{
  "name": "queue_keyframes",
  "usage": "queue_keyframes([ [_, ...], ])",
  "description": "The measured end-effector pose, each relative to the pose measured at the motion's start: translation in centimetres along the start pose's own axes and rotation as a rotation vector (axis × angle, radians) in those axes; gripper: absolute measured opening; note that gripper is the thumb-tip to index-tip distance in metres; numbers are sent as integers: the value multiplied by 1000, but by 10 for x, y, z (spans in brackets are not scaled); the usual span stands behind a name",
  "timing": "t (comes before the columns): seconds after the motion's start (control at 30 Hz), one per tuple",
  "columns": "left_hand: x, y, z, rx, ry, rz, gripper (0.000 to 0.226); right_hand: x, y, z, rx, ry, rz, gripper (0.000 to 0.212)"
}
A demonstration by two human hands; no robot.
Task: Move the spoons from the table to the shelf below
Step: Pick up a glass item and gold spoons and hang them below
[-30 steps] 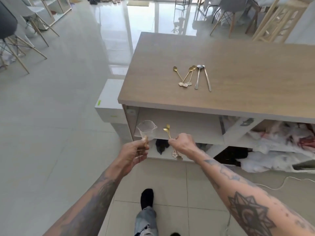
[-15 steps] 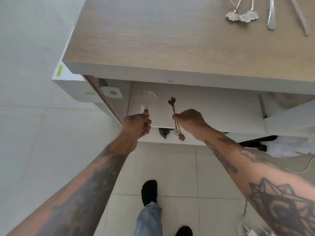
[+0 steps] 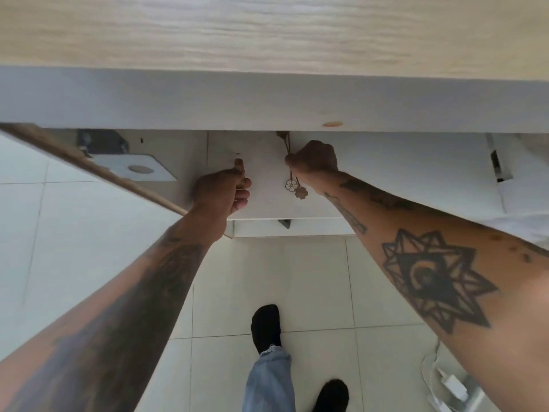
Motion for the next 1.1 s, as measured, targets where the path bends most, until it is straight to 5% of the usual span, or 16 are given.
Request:
queue_keyframes([
  [0.53, 26, 141, -14, -125, -132, 254, 11, 107, 143, 47, -36, 75, 3, 50],
  [0.77, 68, 270, 16, -258, -373, 418, 32, 203, 273, 73, -37, -92, 132, 50],
  [0.9, 88, 336, 66, -320, -456, 568, 35, 275, 325, 59, 33, -97, 183, 44],
  [1.1, 31, 396, 179, -533, -539, 501, 30, 359, 366, 11, 90, -76, 253, 35],
])
Point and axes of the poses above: each hand's wrist, its own y-axis away from the middle knuckle, its own x-axis out of the back of the hand, z = x × y, the point moved 10 cm from there along -y, towards the middle knuckle, and after that the axes turned 11 degrees about -z, right-handed, at the moved point
